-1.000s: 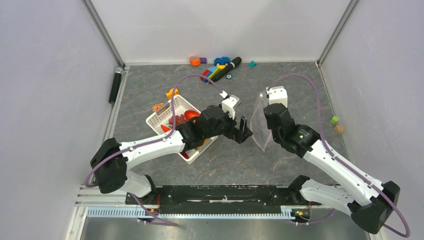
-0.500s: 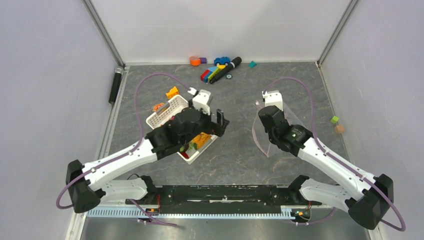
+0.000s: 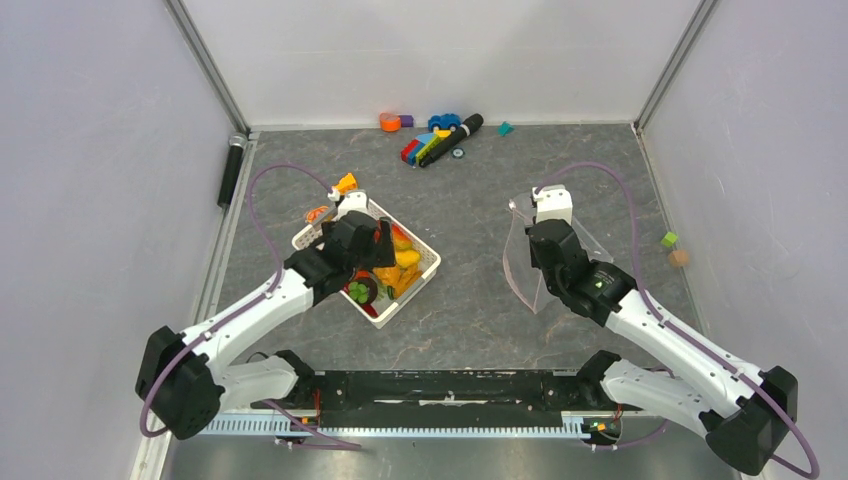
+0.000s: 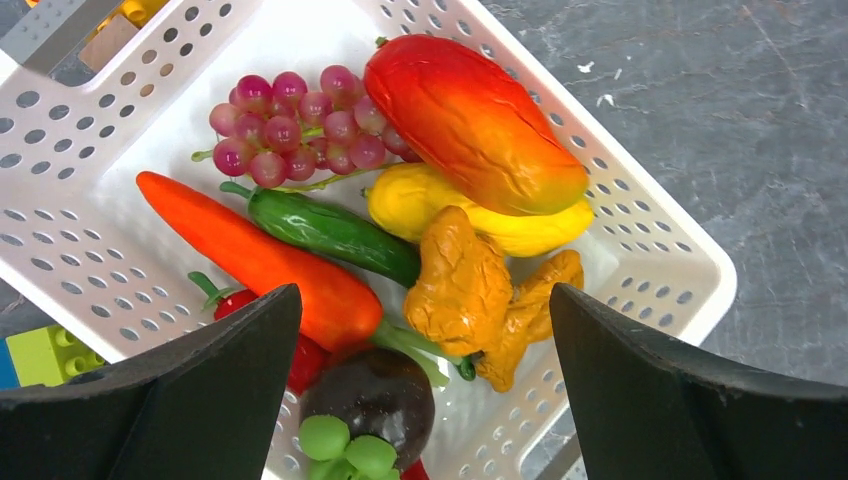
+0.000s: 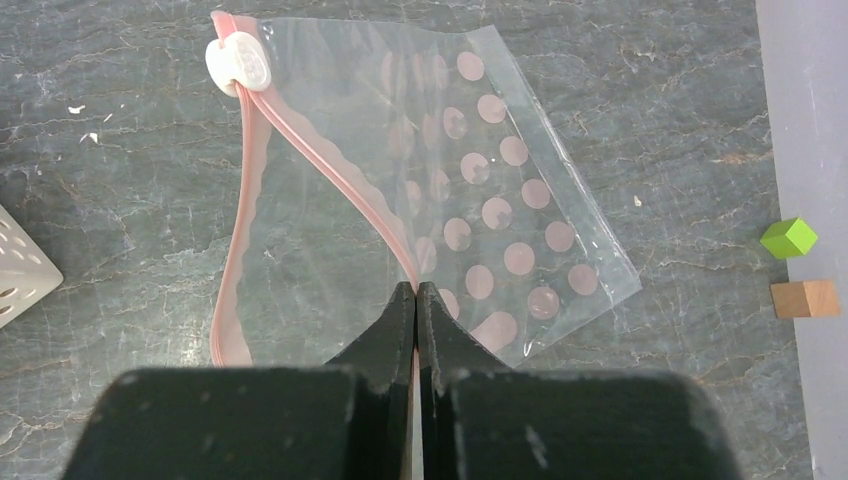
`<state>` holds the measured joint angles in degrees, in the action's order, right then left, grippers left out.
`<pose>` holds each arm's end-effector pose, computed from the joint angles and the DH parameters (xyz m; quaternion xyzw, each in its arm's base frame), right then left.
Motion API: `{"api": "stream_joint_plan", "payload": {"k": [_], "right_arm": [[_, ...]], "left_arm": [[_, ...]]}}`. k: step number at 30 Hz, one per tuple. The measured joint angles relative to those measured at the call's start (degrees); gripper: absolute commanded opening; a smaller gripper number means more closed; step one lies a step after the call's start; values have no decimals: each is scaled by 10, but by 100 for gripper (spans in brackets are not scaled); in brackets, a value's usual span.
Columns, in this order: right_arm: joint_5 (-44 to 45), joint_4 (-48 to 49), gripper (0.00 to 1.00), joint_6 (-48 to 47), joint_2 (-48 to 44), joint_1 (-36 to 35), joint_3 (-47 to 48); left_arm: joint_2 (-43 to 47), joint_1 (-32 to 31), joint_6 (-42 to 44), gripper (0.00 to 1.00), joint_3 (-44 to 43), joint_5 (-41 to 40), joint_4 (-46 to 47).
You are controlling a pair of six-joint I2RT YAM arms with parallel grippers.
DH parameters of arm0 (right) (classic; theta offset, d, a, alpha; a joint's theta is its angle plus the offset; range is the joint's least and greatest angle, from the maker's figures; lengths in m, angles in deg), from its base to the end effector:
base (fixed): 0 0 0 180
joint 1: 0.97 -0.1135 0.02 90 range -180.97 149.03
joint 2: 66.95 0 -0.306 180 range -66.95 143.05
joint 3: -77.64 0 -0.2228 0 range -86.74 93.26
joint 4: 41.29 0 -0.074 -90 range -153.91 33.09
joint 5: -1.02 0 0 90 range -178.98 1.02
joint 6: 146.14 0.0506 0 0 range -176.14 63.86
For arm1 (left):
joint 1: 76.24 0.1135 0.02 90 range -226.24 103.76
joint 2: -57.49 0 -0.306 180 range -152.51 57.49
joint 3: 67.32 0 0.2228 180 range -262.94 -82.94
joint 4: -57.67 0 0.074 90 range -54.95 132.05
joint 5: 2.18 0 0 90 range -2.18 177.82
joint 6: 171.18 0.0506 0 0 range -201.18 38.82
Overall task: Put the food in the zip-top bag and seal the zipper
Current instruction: Open the zipper of the food storage bag.
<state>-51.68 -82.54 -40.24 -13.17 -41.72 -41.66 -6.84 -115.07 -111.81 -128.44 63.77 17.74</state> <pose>0.1372 0.0778 0.3228 -0.0345 0.8504 -0.0390 0.5236 0.1669 -0.1078 0.2946 -0.0185 0.9010 -0.0645 0.4285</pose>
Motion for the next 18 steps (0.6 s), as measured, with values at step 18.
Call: {"api": "stream_joint_plan", "payload": {"k": [18], "right_arm": [[2,16,4,-10,-1,0,-3]], "left_arm": [[-132,24,-1,66,4,19,39]]}}
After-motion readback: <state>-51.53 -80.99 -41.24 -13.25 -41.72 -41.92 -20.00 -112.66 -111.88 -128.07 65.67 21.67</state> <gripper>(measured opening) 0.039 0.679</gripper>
